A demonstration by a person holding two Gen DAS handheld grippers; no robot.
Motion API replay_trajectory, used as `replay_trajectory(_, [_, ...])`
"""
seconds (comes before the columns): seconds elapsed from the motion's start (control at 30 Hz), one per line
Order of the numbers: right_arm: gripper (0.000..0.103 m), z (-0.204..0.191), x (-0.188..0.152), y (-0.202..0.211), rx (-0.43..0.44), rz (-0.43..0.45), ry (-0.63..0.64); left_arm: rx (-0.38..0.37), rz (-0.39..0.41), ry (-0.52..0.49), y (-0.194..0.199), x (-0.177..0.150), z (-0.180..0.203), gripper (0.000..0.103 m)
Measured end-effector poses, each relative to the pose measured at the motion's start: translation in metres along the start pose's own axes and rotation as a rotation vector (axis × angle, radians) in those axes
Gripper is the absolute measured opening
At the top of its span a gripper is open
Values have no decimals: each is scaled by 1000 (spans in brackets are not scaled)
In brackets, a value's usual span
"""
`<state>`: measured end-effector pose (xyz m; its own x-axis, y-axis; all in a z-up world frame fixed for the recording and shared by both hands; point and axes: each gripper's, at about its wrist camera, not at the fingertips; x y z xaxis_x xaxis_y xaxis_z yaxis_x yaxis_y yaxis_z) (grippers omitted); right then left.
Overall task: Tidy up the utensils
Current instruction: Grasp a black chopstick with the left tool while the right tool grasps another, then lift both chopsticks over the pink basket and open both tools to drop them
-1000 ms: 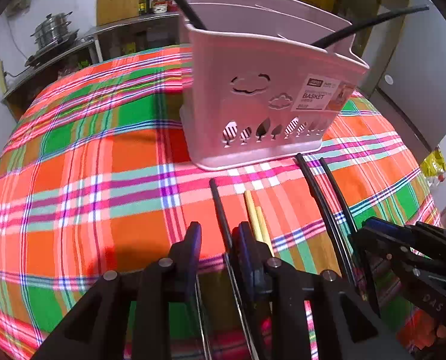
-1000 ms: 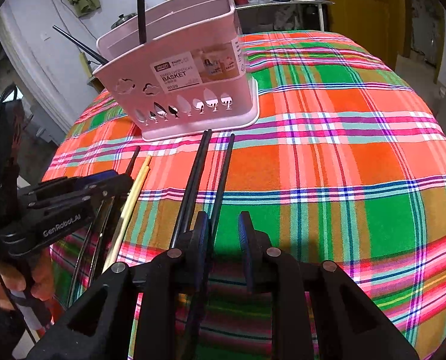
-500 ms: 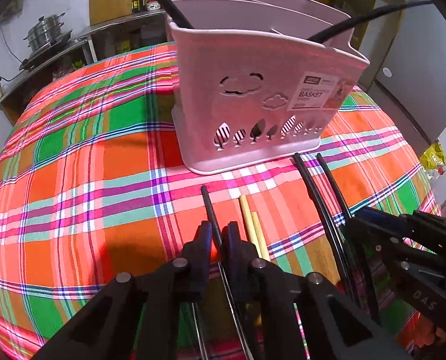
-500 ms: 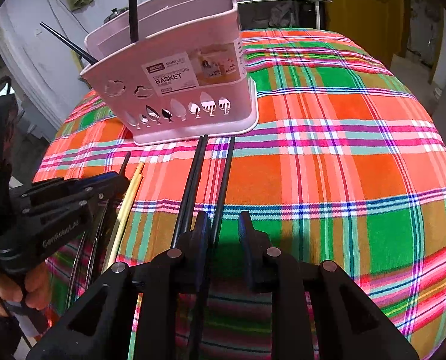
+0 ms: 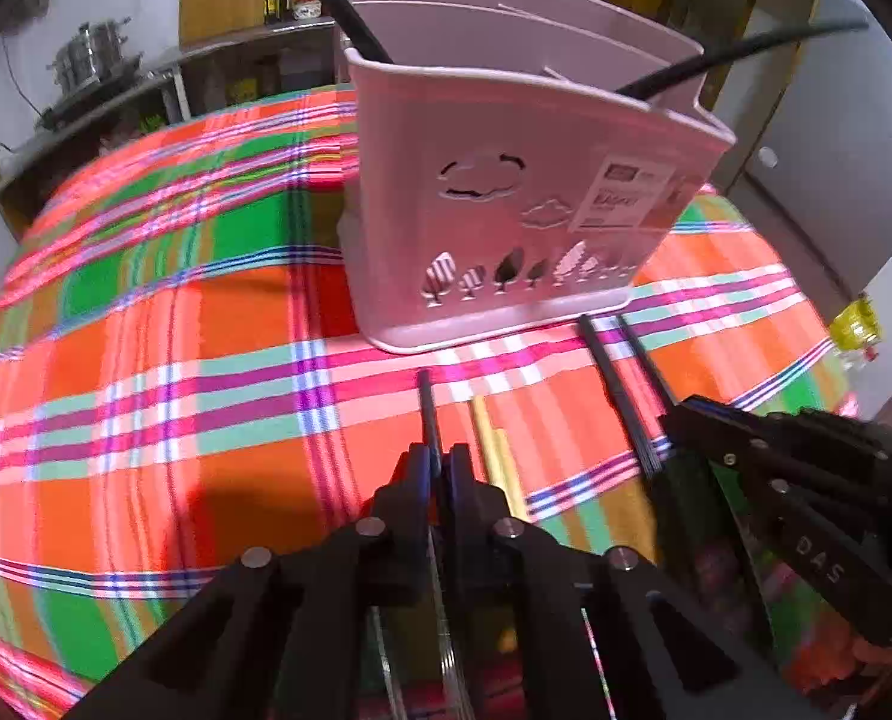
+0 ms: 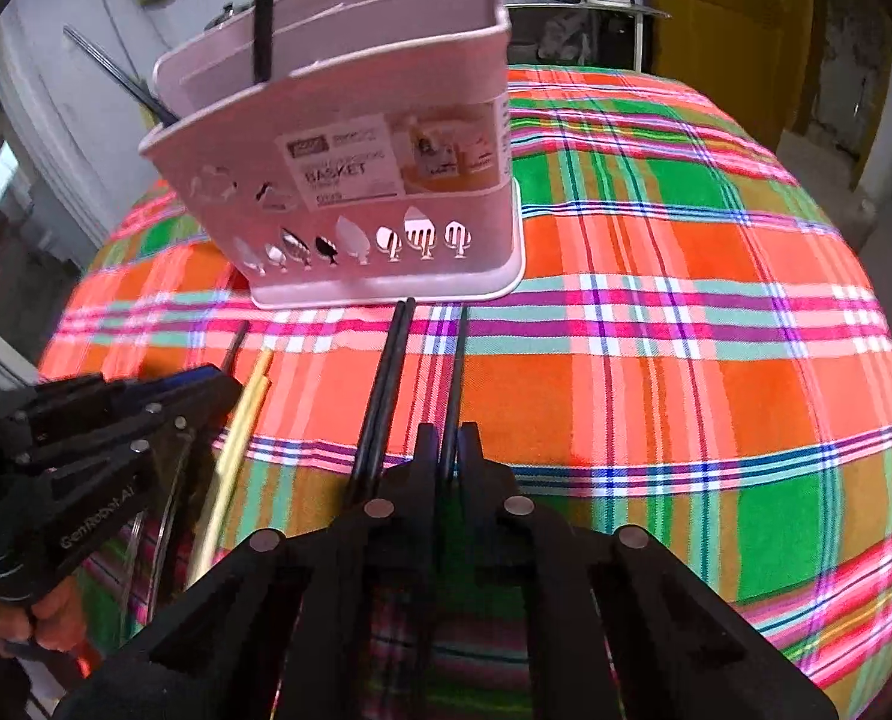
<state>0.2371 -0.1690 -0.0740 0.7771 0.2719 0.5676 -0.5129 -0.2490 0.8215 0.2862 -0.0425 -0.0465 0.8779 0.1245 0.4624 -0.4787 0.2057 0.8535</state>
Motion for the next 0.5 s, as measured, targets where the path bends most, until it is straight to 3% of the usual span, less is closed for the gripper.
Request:
replay_trajectory(0.27, [5, 6, -2, 34, 13, 79, -6, -92, 43, 42, 33, 4, -3, 4])
replay_trajectory(0.5, [5, 6, 4, 74, 17, 155, -3, -150, 112, 37, 84, 14, -1, 4])
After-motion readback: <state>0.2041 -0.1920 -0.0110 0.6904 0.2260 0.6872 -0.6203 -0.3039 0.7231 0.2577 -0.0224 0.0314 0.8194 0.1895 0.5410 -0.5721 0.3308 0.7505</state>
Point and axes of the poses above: each gripper's, at about its wrist camera, not at the fingertips, and y roughly against the way its jaws point, z to its right, x to its top, and after that the axes turned 12 degrees about y, right-handed
